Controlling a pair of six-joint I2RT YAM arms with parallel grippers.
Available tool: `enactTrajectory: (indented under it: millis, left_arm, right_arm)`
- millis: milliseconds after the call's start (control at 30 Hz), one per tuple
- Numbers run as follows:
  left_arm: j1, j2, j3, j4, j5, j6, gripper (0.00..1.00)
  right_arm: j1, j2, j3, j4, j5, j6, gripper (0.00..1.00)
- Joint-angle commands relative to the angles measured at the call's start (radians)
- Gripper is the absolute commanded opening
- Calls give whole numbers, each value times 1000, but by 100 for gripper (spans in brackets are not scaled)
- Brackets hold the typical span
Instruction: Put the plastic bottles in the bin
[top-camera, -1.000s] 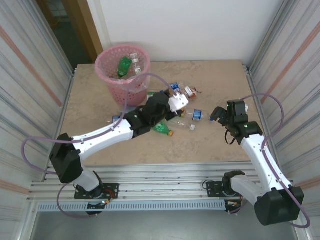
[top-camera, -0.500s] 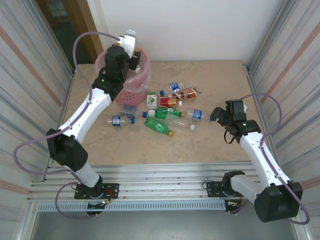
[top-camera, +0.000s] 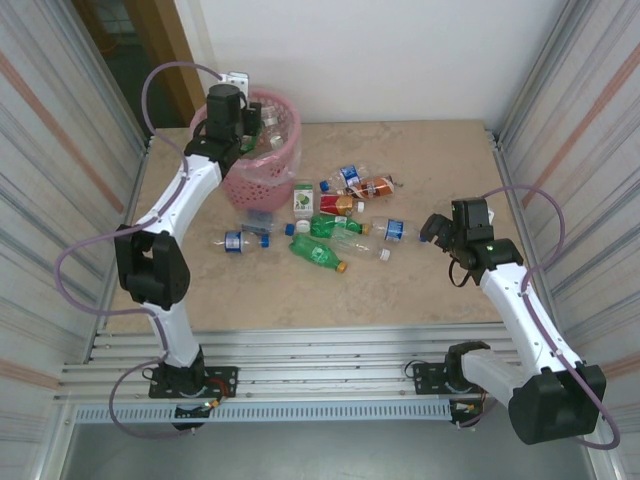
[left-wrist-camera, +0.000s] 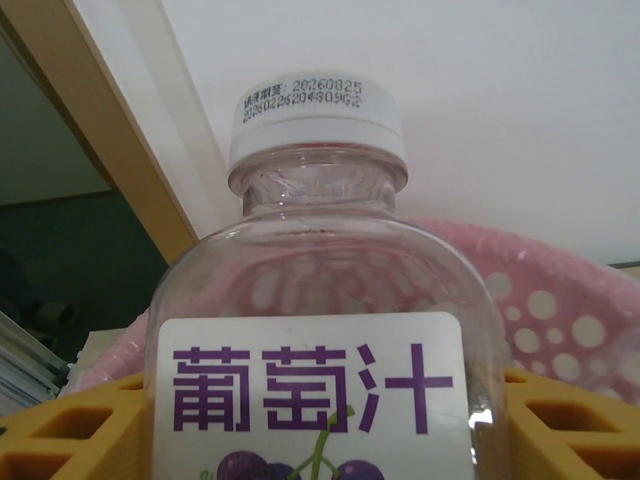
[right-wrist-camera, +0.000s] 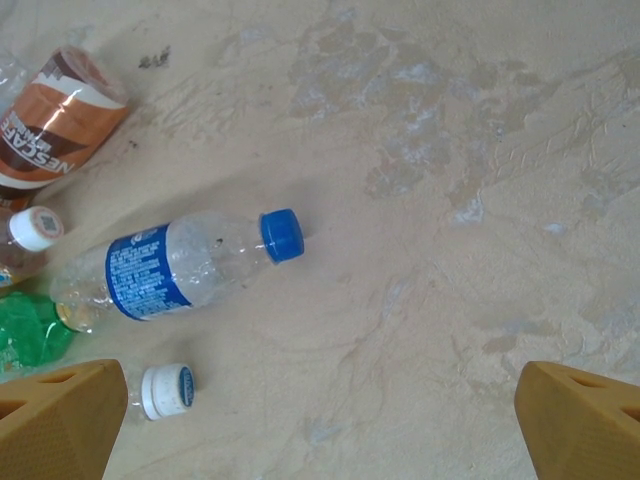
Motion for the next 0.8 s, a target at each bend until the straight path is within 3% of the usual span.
enactTrajectory:
  millis: [0,167,400,633,767]
  left_arm:
    - [37,7,22,10,63,-32,50]
    - [67,11,-11,-5,128,-54,54]
    - [75,-8,-55,-40,96,-76,58]
    - [76,-41,-105,-40,31,-100,76]
    - [76,-59,-115,-40,7,-103,81]
  right_arm:
    - [-5,-8,26,-21,-10,-14,98]
    - [-4,-7,22,-18,-17,-5,98]
    - [-5,-5,19,-12,-27,0,98]
    - [-4,-14,15,-16,-25,2,98]
    - [-4,-23,13,-19,-21,2,98]
